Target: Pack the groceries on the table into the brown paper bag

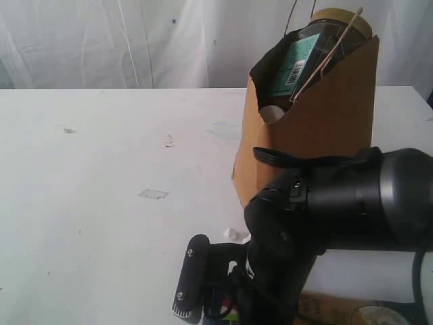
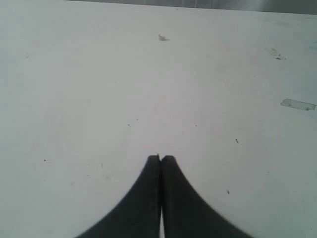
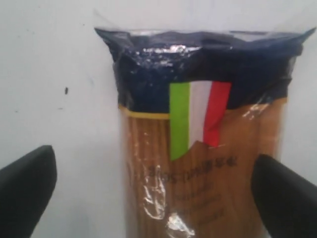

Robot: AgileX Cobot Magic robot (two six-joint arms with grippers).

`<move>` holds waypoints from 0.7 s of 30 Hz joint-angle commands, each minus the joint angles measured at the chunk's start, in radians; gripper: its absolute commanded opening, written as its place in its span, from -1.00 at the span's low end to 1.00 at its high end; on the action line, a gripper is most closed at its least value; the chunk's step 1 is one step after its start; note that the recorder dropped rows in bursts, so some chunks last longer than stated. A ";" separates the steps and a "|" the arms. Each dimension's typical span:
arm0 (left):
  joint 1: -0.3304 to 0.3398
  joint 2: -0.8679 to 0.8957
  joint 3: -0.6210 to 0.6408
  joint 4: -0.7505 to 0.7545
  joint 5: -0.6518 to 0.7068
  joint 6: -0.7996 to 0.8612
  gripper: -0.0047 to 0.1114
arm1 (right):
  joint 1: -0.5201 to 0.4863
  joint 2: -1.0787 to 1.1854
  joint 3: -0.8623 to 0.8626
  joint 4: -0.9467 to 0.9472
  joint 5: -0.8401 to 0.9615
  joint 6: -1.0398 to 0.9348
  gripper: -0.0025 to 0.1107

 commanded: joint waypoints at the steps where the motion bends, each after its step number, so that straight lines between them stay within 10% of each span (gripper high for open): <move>1: 0.003 -0.005 0.001 -0.002 -0.003 -0.005 -0.92 | 0.001 -0.009 0.000 -0.099 -0.050 0.043 0.87; 21: 0.003 -0.005 0.001 -0.002 -0.003 -0.005 -0.92 | -0.108 -0.002 0.011 0.160 -0.125 -0.166 0.87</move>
